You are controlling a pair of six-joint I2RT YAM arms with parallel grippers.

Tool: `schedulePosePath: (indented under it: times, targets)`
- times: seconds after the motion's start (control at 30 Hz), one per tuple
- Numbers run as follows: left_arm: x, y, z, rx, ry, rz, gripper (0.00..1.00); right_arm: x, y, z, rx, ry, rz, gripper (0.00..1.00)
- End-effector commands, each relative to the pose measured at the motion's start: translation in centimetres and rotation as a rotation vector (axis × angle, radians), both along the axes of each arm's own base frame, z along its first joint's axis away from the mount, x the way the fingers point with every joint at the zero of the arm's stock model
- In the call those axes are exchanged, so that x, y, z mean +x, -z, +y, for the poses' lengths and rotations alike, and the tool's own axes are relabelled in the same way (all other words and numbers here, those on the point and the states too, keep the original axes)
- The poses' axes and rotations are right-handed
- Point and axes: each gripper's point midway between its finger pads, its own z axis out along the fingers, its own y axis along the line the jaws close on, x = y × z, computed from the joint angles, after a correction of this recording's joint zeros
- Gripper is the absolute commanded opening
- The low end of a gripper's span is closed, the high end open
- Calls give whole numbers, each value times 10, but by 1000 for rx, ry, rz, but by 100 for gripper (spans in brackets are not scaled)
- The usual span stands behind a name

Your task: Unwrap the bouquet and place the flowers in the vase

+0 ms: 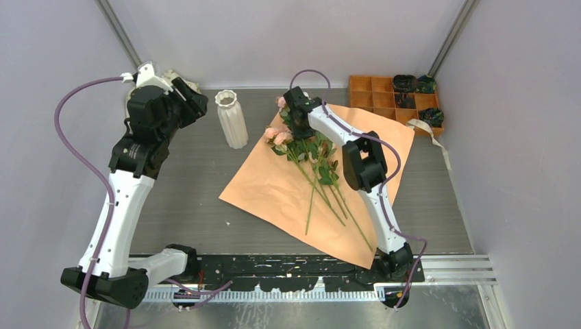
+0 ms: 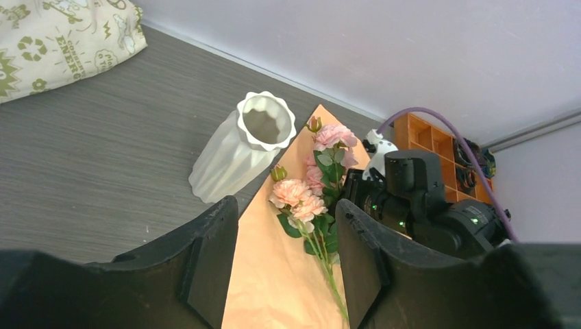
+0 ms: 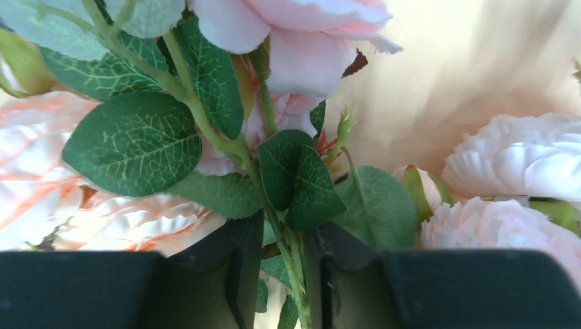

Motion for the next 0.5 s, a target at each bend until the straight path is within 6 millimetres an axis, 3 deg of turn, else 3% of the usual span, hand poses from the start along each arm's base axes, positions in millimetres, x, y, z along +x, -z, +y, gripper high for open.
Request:
schedulePosePath:
  times: [0.0, 0.1, 0.17, 0.33, 0.47]
  targets:
    - [-6, -31, -9, -7, 42, -75, 55, 1, -18, -4, 0, 13, -48, 27]
    - [-7, -31, -18, -8, 77, -71, 55, 2, -22, -10, -24, 32, -63, 2]
    - [-9, -35, -24, -8, 106, -76, 55, 3, -40, -11, -10, 34, -95, 1]
    - [-17, -50, -35, 28, 158, -110, 56, -4, -122, 0, 128, -18, -230, 1]
    - [-20, -54, -58, 3, 278, -137, 58, -25, -195, 9, 286, -93, -358, 1]
